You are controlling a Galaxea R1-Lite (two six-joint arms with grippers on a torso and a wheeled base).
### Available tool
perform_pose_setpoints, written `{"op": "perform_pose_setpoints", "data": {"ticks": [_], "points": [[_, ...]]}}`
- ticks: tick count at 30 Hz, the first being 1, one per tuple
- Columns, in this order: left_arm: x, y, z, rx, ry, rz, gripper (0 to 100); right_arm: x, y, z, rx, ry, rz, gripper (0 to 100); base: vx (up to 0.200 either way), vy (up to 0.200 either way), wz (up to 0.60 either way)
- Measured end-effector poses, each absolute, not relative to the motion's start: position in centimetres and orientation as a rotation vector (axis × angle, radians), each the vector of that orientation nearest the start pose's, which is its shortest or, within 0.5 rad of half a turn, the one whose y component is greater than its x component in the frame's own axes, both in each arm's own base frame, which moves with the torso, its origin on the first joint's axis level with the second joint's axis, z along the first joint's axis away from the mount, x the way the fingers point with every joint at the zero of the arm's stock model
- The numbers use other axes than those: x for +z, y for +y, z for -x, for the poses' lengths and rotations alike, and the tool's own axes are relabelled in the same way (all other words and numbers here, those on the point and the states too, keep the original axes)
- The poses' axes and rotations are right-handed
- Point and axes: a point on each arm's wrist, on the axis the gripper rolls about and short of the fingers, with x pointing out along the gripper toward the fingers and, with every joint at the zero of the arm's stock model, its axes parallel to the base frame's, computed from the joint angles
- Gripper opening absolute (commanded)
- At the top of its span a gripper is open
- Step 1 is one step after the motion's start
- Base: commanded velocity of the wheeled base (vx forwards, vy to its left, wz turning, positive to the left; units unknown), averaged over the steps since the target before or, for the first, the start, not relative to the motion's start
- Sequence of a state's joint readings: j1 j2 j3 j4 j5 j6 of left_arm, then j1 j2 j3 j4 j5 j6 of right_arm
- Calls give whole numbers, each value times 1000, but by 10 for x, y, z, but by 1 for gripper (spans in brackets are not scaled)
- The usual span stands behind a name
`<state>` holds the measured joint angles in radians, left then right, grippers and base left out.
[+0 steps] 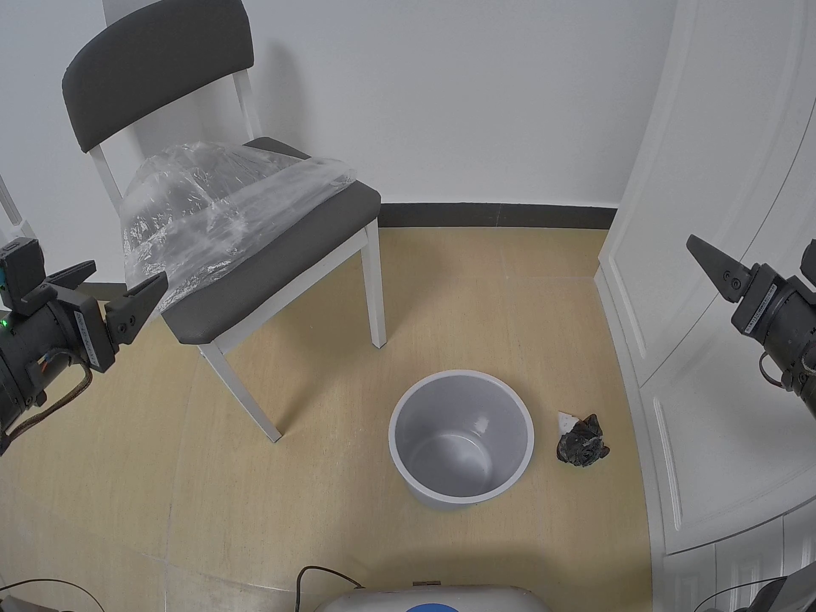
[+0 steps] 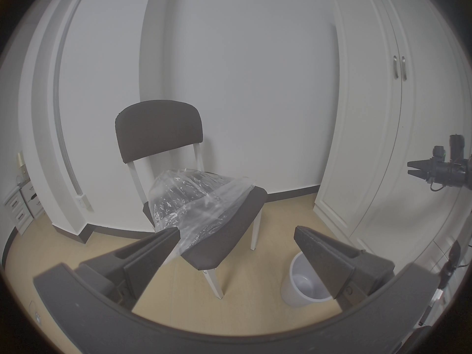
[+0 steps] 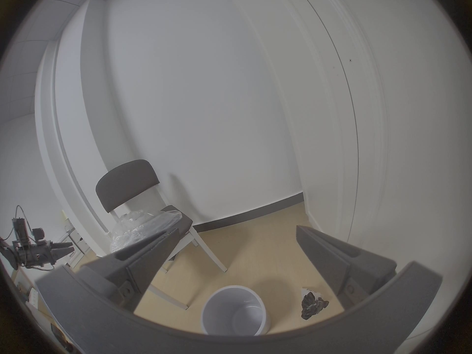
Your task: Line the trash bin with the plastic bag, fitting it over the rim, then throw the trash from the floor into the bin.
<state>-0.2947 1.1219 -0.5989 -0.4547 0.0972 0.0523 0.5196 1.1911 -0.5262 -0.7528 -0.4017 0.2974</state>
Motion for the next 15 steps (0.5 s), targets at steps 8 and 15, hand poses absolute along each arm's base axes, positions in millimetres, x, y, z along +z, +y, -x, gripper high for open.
{"op": "perform_pose_setpoints", "data": {"ticks": [8, 15], "points": [[243, -52, -161, -201, 66, -70, 100, 239, 80, -155, 134, -61, -340, 100, 0, 0, 0], [244, -57, -171, -206, 79, -73, 100, 240, 87, -156, 159, -75, -364, 100, 0, 0, 0]]}}
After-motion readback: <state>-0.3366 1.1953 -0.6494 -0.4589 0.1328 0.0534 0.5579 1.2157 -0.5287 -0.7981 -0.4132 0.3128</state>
